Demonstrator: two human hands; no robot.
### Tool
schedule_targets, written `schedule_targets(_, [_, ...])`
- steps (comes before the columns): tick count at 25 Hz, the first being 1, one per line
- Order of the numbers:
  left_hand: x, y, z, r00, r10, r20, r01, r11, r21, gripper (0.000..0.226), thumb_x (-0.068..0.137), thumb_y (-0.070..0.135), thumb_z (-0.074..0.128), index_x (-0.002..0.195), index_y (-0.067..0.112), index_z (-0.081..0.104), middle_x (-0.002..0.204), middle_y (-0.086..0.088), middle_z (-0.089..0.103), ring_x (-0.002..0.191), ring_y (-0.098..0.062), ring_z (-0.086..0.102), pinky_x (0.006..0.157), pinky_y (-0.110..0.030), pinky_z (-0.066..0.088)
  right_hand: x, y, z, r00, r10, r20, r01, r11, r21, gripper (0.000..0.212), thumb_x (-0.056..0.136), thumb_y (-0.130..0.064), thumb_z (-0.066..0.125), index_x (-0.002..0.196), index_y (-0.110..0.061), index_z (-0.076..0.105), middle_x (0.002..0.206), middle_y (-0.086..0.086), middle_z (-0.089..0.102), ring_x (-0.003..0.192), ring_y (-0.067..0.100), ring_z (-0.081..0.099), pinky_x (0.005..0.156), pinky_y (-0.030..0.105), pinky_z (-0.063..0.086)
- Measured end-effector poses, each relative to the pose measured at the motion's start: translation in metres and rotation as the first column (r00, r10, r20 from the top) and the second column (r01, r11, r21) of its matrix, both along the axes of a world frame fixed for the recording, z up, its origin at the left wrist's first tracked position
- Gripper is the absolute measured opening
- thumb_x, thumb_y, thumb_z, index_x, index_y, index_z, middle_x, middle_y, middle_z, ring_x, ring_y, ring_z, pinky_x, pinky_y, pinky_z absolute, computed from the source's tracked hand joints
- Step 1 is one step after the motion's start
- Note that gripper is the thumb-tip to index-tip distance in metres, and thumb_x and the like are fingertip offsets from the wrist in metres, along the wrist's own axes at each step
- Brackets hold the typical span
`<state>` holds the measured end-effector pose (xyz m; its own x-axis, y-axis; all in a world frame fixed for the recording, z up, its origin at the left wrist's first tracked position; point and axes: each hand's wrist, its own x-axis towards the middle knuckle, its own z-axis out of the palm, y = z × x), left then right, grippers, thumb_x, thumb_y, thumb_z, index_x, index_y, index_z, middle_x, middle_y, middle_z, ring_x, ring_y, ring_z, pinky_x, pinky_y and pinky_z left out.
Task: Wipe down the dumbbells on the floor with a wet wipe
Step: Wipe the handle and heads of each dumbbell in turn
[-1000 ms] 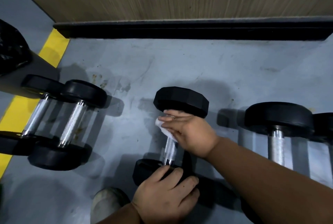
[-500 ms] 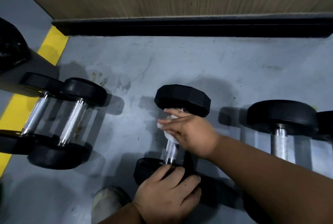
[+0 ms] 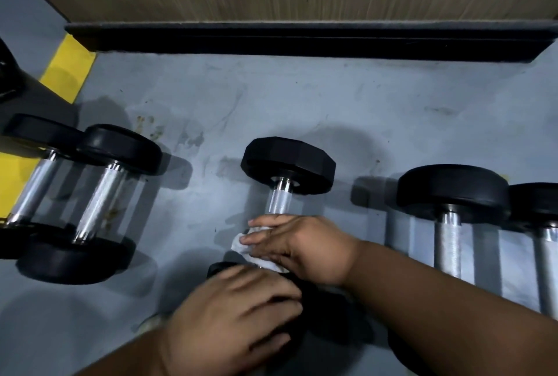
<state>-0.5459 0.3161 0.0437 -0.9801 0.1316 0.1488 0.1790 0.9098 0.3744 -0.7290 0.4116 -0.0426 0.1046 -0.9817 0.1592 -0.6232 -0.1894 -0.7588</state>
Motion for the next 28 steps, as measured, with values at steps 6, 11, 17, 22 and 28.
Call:
schedule_targets(6, [0.008, -0.001, -0.022, 0.995, 0.102, -0.01, -0.103, 0.991, -0.086, 0.065, 0.08, 0.069, 0.072, 0.122, 0.021, 0.062, 0.101, 0.002, 0.064, 0.083, -0.021, 0.057, 0.072, -0.037, 0.05, -0.031, -0.032, 0.008, 0.976, -0.215, -0.039, 0.217, 0.973, 0.081, 0.023, 0.101, -0.023, 0.059, 0.114, -0.018, 0.077, 0.135, -0.01, 0.066, 0.14, 0.013, 0.048, 0.107, 0.041, 0.049])
schedule_targets(11, [0.007, 0.001, -0.026, 0.996, 0.077, -0.035, -0.081, 0.99, -0.117, 0.063, 0.081, 0.07, 0.069, 0.122, 0.023, 0.063, 0.113, 0.0, 0.067, 0.101, -0.025, 0.063, 0.081, -0.036, 0.049, 0.005, 0.008, 0.009, 0.999, 0.021, -0.035, -0.022, 0.999, -0.035, 0.027, 0.095, -0.017, 0.065, 0.12, -0.023, 0.072, 0.132, -0.01, 0.068, 0.135, 0.018, 0.054, 0.106, 0.044, 0.049])
schedule_targets(17, [-0.004, 0.021, -0.022, 0.998, 0.037, -0.046, -0.045, 0.979, -0.198, 0.055, 0.088, 0.064, 0.063, 0.123, 0.021, 0.063, 0.097, 0.001, 0.067, 0.076, -0.023, 0.061, 0.063, -0.035, 0.046, -0.033, -0.021, 0.007, 0.972, -0.211, -0.104, 0.21, 0.978, -0.019, 0.031, 0.098, -0.031, 0.052, 0.111, -0.021, 0.078, 0.125, -0.01, 0.072, 0.133, 0.016, 0.056, 0.092, 0.044, 0.059])
schedule_targets(22, [-0.015, 0.027, -0.02, 0.984, 0.153, -0.086, -0.171, 0.946, -0.277, 0.029, 0.09, 0.043, 0.067, 0.111, 0.024, 0.071, 0.089, 0.001, 0.066, 0.075, -0.023, 0.059, 0.065, -0.035, 0.044, -0.006, 0.021, 0.01, 0.998, -0.025, -0.058, 0.026, 0.999, 0.021, 0.03, 0.102, -0.033, 0.051, 0.117, -0.026, 0.075, 0.129, -0.014, 0.069, 0.14, 0.011, 0.048, 0.106, 0.04, 0.051])
schedule_targets(28, [-0.02, 0.036, -0.019, 0.983, 0.16, -0.088, -0.178, 0.947, -0.268, 0.032, 0.089, 0.045, 0.069, 0.111, 0.021, 0.071, 0.086, 0.002, 0.063, 0.071, -0.022, 0.057, 0.057, -0.033, 0.041, -0.042, 0.005, 0.009, 0.962, -0.242, -0.128, 0.239, 0.97, -0.037, 0.02, 0.098, -0.025, 0.061, 0.11, -0.022, 0.077, 0.134, -0.009, 0.067, 0.139, 0.014, 0.05, 0.099, 0.042, 0.056])
